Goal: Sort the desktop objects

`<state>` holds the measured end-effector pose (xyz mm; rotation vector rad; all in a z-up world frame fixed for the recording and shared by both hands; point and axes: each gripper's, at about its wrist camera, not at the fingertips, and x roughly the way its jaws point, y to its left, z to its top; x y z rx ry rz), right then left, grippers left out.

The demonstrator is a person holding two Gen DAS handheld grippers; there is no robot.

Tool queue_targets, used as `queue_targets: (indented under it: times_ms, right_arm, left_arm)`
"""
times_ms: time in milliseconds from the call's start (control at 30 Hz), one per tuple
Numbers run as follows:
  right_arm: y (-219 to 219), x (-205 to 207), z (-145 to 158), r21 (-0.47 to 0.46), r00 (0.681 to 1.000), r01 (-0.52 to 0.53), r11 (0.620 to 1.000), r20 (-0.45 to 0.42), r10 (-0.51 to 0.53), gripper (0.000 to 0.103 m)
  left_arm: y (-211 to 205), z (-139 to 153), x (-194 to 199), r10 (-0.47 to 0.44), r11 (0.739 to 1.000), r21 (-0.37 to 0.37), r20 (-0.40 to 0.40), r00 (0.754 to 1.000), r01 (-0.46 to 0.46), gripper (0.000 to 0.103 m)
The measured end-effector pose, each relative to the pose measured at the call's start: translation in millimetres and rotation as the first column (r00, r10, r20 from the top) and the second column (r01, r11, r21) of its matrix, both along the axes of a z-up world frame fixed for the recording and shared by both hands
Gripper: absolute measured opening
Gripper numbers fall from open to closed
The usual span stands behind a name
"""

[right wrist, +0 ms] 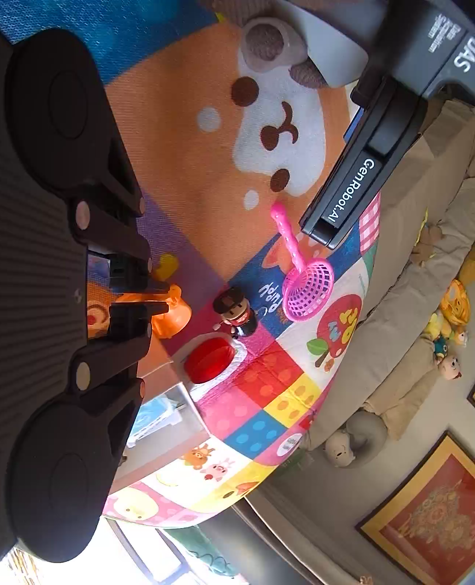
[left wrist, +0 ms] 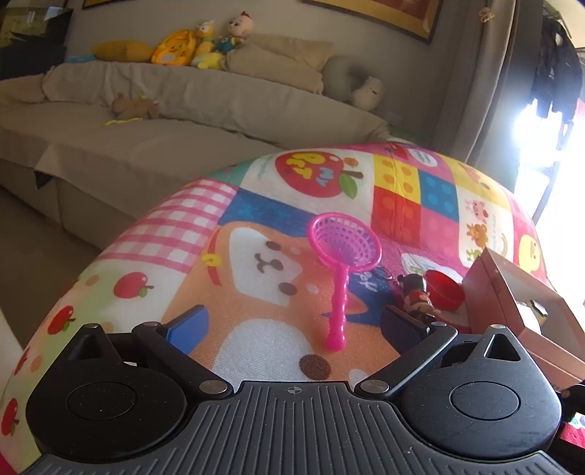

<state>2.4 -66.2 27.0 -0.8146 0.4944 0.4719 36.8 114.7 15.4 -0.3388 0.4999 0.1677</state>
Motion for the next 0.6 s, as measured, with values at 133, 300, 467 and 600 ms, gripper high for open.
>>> queue_targets:
  times_ms: [133,300,467,600]
  right_arm:
    - [-33,-9,1,0.013,0.995,0.096,0.995,-0.005,-0.096,0.003]
    - [-85,1,7,0.162,0.965,0.258,0.953,-0.094,-0.246,0.004]
    - [-131,13,10,0.315,0.911,0.41,0.856,-0.181,-0.369,0.038]
    - [-154,13,-3,0.401,0.882,0.469,0.787,-0.258,-0.394,0.059]
  left_arm:
    - [-3,0,0,-0.006,1.0,0.01,0.0,1.0,0.006,0.102]
    - [-11,1,0,-0.022,0.998,0.053,0.006,1.0,0.022,0.102]
    - [-32,4,8,-0.101,0.988,0.115,-0.018,0.995,0.102,0.102]
    - [-63,11,27,-0.246,0.949,0.197,-0.019,0.969,0.245,0.102]
